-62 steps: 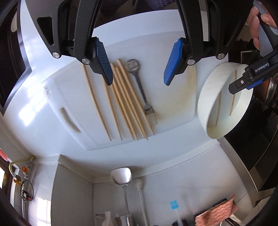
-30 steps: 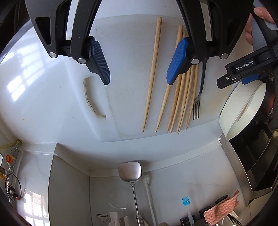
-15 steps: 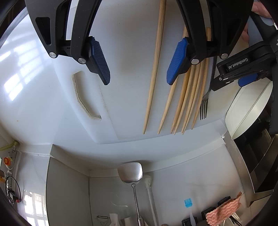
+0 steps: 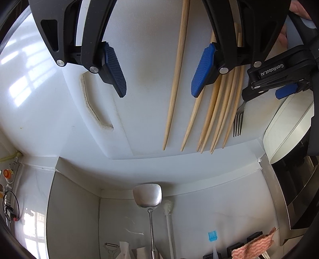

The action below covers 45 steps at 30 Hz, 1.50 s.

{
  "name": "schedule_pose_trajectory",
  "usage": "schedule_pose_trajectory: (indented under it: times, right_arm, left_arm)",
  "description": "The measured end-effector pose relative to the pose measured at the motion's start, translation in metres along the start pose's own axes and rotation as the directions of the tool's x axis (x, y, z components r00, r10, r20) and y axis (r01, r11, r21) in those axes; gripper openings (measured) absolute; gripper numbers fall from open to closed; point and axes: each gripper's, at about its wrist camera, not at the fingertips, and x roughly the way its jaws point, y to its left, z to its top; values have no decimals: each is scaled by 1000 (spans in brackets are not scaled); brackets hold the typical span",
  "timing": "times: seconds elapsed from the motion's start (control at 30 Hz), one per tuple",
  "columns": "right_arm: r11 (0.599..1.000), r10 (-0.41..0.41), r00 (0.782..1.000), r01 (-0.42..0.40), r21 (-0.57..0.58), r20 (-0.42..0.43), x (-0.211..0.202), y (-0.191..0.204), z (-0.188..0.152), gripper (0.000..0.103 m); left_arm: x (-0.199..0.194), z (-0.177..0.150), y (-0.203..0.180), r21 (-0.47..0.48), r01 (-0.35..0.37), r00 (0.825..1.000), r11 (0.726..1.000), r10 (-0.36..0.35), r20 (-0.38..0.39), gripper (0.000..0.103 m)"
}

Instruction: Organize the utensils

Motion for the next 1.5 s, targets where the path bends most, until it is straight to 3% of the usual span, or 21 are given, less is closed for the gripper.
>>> schedule_pose_trajectory:
  times: [1.1, 1.3, 1.5]
  right_arm:
    - [995, -79, 996, 77, -65, -41, 20, 7, 5, 64]
    - [997, -52, 998, 50, -64, -36, 20, 8, 4, 56]
    - [996, -40, 999, 38, -87, -22, 19, 14, 1, 45]
  left_arm:
    - [4, 9, -7, -9, -6, 1000, 1000, 6, 17, 96]
    - [0, 5, -11, 15, 12, 999, 1000, -13, 32, 84]
    - [-6, -1, -17, 20, 20, 997, 1000, -21, 71, 60]
